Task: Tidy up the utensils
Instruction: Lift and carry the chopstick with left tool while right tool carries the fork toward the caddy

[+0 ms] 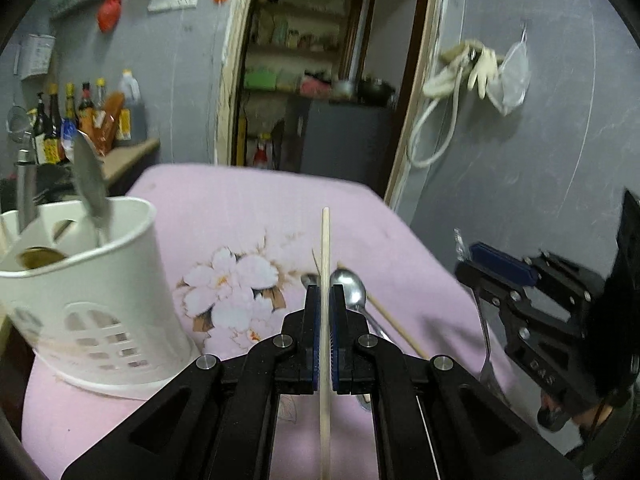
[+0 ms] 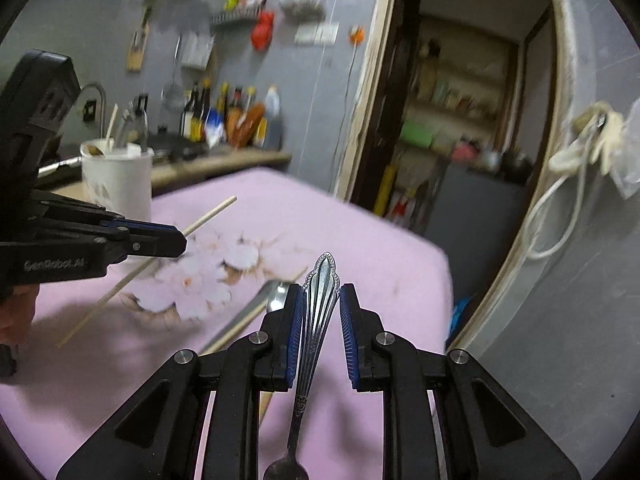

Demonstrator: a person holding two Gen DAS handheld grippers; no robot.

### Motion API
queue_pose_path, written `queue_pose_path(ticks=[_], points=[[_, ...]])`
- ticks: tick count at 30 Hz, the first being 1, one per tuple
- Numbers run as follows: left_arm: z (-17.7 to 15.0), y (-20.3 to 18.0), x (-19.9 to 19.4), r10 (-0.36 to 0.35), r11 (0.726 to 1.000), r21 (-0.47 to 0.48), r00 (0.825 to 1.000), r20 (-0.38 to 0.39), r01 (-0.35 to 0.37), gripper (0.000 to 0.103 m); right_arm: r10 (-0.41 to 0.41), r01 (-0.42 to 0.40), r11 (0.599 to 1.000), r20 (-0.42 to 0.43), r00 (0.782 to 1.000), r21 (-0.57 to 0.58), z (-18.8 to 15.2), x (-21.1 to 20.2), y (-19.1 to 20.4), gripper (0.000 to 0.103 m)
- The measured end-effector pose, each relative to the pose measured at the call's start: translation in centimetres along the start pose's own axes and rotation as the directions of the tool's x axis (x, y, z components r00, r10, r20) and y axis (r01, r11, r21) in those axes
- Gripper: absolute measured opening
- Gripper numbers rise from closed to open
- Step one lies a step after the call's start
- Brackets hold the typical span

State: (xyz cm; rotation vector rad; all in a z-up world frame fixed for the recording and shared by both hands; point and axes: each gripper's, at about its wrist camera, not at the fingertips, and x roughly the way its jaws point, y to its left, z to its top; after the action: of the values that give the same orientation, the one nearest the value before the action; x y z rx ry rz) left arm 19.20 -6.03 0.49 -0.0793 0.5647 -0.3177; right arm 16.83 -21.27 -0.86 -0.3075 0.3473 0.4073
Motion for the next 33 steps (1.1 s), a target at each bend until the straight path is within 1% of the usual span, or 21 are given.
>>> queue_pose_path(ticks=[2,4,8,11,16,20,23,33], points=[[0.1,0.0,-1.0,-0.005,1.0,-0.013,0.999,0.039,0.006,0.002,-0.03,0.03,1.0,0.05,0.998,-0.003,-0.2,-1.2,0.5,0.016],[0.1,0.0,-1.8,0.0,1.0,-0.02,0.998,0.062,0.001,0.002,-0.05,0.051,0.999,0.086,0.995,-0.015,-0.1,-1.9,1.1,0.016],[0.2,0.2,-2.8,-0.009,0.999,-0.042,0.996,0.086,0.013,0.002,-0.084,0.091,0.995,0.146,0.986,-0.046,0.1,-3.0,2.3,0.016],[0.3,0.3,-3.2,-0.004,0.999,-0.049,0.996,0.093,0.009,0.002,-0.096,0.106,0.993,0.175,0.98,-0.054,0.2,-3.7,2.8,0.016],[0.1,0.9,-4.1,-0.002,0.998,-0.065,0.994,0.112,0.01,0.002,-0.108,0.121,0.992,0.213,0.971,-0.046,0.1,-4.7,3.2,0.016],[0.2,1.5,-5.0,-0.013,0.996,-0.087,0.989,0.145,0.026,0.002,-0.123,0.139,0.989,0.252,0.96,-0.046,0.3,-5.4,3.5,0.016],[0.4,1.7,-5.3,-0.017,0.995,-0.091,0.988,0.153,0.031,0.002,-0.131,0.149,0.988,0.273,0.953,-0.043,0.4,-5.9,3.7,0.016],[0.4,1.9,-5.7,-0.019,0.994,-0.099,0.986,0.164,0.035,0.002,-0.139,0.154,0.988,0.299,0.944,-0.025,1.0,-6.1,3.4,0.016]])
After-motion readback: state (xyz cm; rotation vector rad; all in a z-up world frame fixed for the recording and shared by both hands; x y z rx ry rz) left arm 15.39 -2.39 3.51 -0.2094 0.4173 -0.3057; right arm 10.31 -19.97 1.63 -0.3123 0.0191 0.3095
